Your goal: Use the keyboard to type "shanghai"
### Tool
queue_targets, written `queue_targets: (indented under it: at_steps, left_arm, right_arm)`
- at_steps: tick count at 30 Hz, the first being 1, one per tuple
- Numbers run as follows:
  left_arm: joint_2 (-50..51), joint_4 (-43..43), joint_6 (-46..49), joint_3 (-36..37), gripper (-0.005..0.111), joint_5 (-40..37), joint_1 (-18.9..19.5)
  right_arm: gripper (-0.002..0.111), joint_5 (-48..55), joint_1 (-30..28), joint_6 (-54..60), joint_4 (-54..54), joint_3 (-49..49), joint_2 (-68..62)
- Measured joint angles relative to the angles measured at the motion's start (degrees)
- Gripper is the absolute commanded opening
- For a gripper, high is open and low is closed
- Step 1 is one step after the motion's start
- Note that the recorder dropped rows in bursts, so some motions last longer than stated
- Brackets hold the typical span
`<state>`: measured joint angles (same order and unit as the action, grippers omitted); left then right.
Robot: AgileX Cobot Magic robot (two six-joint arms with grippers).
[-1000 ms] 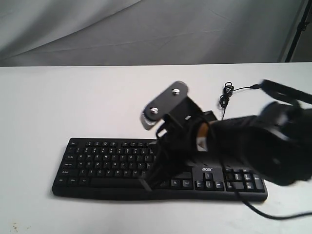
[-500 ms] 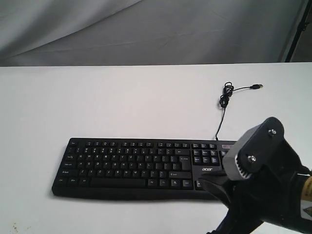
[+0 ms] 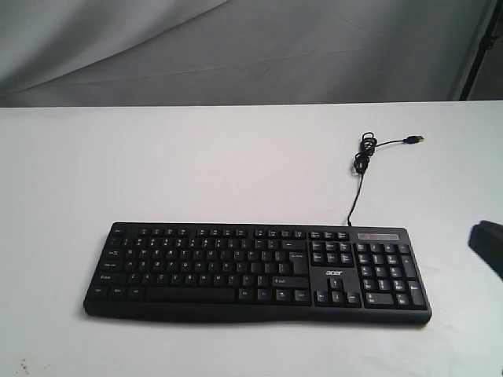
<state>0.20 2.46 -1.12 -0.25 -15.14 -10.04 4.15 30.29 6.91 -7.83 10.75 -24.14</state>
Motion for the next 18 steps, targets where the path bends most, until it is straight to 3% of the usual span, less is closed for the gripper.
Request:
queue_targets:
  at_steps: [11, 18]
  left_arm:
    - [0.00, 0.00, 0.00, 0.00, 0.000, 0.00, 0.00]
    - [0.00, 0.00, 0.00, 0.00, 0.000, 0.00, 0.00]
  right_arm:
    - [0.000, 0.28, -7.81, 0.53, 6.36, -6.81, 22.06]
    - [0.000, 0.52, -9.92, 0.55, 7.83, -10.28, 23.75]
